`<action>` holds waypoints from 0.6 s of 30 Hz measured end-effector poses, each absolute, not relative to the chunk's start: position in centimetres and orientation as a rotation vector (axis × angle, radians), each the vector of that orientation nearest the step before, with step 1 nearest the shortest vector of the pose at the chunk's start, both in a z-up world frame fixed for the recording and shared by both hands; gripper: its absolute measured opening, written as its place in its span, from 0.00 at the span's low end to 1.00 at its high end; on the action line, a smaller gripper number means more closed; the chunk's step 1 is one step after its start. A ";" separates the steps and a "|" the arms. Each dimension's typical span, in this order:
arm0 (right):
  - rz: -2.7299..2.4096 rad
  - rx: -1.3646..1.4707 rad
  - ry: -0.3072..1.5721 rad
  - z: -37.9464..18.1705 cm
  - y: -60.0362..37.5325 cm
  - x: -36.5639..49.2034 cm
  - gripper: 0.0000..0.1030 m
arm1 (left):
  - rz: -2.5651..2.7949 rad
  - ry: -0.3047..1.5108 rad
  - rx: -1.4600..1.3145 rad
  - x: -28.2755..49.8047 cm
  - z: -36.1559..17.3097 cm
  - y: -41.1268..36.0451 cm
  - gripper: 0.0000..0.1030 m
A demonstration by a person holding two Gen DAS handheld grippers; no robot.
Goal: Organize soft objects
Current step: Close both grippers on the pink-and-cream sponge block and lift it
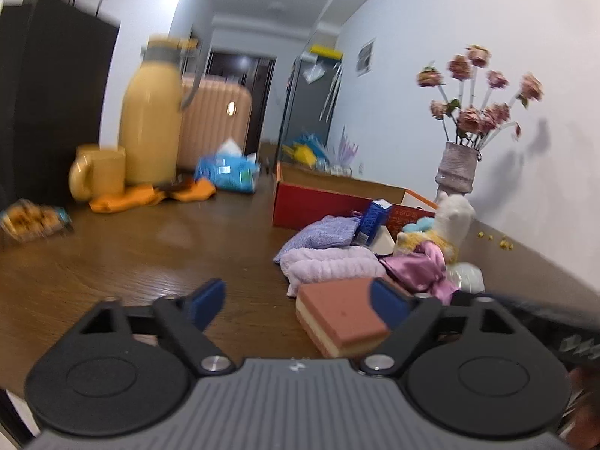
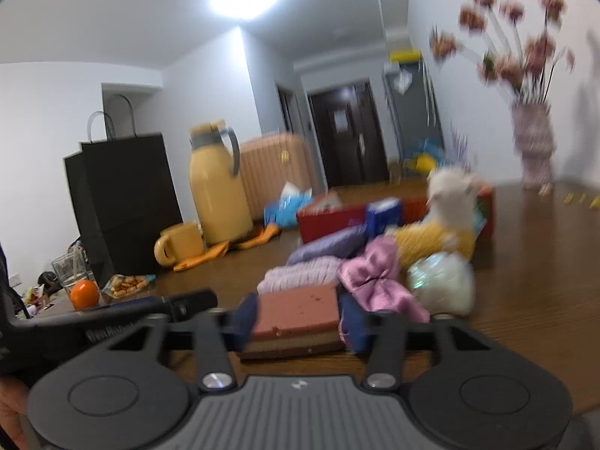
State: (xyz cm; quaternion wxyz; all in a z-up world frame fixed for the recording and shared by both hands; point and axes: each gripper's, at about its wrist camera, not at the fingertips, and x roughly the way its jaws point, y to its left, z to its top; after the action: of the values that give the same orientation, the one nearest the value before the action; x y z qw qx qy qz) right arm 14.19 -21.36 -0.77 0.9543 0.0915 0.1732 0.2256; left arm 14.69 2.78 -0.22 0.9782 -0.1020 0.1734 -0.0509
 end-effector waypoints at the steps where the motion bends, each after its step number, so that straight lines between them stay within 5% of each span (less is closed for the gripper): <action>1: 0.463 0.208 0.361 -0.9 -21.2 15.3 0.37 | -0.114 0.372 -0.236 15.4 -0.1 3.2 0.74; 5: 0.443 0.187 0.437 -1.1 -20.0 19.5 0.39 | -0.196 0.466 -0.297 18.0 -0.4 3.7 0.70; 11: 0.507 0.156 0.633 -0.9 -19.6 24.9 0.36 | -0.302 0.609 -0.398 21.2 -2.1 4.4 0.37; 18: 0.527 0.151 0.709 -0.9 -19.4 26.5 0.35 | -0.328 0.650 -0.447 22.1 -2.3 4.8 0.35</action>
State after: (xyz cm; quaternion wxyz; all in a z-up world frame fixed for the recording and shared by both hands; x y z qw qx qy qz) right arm 26.49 -19.36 -0.89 0.9013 0.0732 0.3429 0.2546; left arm 22.06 4.80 -2.25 0.9102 -0.2167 0.3150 -0.1589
